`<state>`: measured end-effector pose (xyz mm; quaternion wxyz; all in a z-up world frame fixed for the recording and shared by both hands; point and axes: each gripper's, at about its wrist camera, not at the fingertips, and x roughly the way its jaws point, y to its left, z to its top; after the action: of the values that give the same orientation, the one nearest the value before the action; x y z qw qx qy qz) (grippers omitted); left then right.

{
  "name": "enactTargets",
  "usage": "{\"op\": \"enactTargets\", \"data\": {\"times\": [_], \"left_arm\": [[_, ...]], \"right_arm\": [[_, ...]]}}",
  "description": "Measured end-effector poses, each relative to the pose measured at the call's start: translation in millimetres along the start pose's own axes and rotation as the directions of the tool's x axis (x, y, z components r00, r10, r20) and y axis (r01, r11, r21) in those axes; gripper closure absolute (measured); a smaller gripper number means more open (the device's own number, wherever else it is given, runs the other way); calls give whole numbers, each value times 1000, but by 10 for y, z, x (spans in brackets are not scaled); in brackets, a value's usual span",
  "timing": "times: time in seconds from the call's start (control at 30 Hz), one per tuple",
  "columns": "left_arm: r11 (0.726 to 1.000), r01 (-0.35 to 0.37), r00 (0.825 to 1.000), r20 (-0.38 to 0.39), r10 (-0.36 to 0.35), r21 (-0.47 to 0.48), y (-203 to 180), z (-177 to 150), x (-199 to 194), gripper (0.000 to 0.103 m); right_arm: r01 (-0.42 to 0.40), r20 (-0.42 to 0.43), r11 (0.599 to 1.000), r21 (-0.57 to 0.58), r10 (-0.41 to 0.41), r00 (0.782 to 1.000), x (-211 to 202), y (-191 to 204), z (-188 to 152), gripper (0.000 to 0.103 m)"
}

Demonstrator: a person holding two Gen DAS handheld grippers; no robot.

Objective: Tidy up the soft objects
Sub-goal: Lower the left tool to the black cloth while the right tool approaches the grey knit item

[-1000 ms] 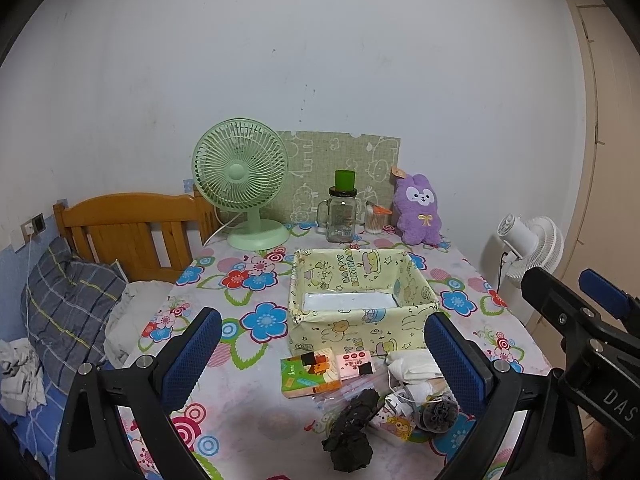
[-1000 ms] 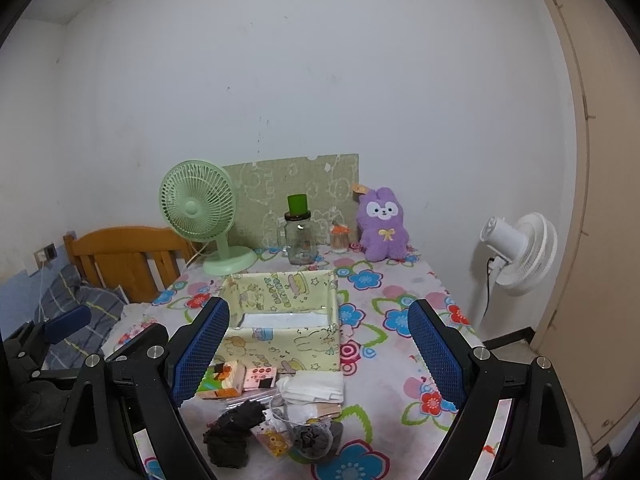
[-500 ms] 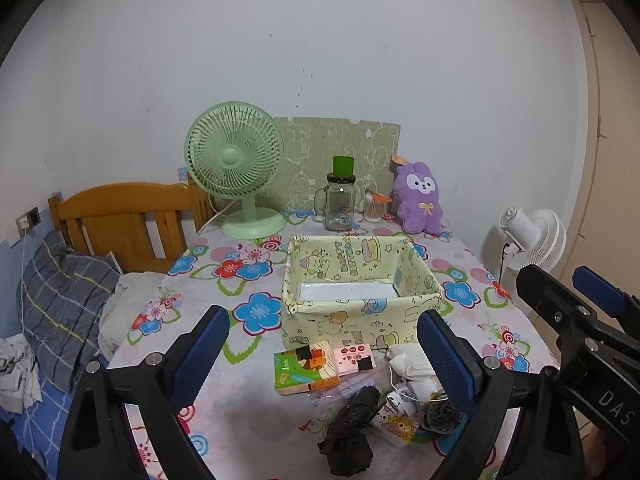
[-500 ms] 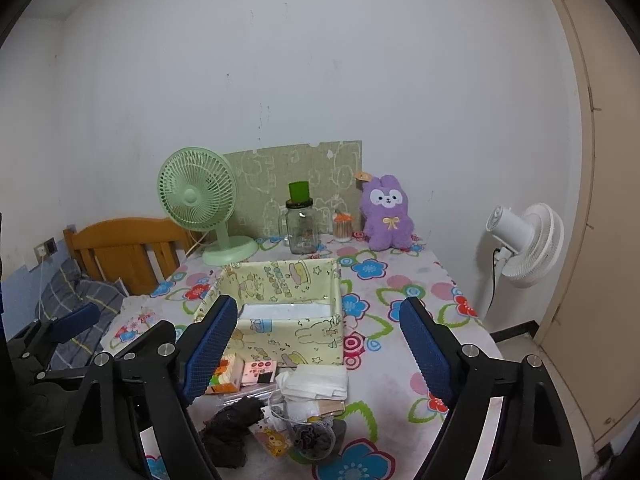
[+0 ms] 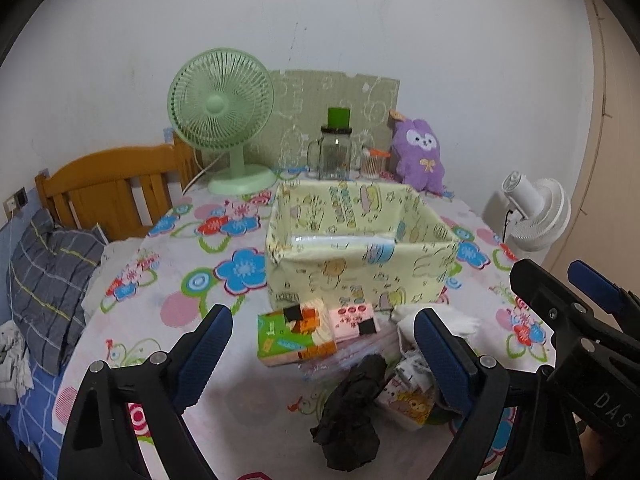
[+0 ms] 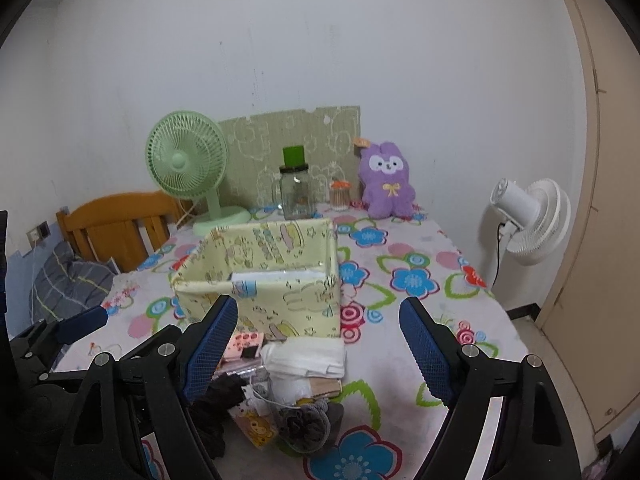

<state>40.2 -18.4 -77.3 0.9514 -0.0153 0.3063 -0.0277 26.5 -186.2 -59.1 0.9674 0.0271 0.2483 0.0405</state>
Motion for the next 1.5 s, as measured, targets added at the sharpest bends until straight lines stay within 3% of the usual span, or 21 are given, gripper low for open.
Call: {"op": "enactTargets", "data": {"times": [0.63,0.83,0.9,0.97,1.0,1.13,1.33,1.5], "left_arm": [[1000,20,992,-125,-19,8,-57,-448,406,17],[999,36,986,-163,-33,17,-90,-553,513,27],[999,40,984,-174,-36,18,-93,-589,546,33],[998,55,982,-181,-50,19,-96,-613,571,49],[998,66,981,-183,-61,19,-108,-621,571,51],[997,72,983,-174,-65,39,-164,-646,560,60],[995,77,983,-168,-67,55,-203,-665,544,69],[995,82,983,-168,-71,58,-201,-646,524,77]], "right_arm": [[-22,-110,1000,8,23,994,375,-45,-496,18],[-25,-148,1000,10,27,989,463,-36,-601,18],[-25,-165,1000,15,27,986,498,-31,-638,18],[-26,-181,999,22,30,983,521,-34,-671,18],[-29,-188,999,29,34,982,529,-39,-685,18],[-47,-219,997,55,58,974,573,-45,-720,28],[-68,-268,993,98,92,959,626,-45,-777,55],[-54,-261,995,81,73,963,587,-3,-761,63]]}}
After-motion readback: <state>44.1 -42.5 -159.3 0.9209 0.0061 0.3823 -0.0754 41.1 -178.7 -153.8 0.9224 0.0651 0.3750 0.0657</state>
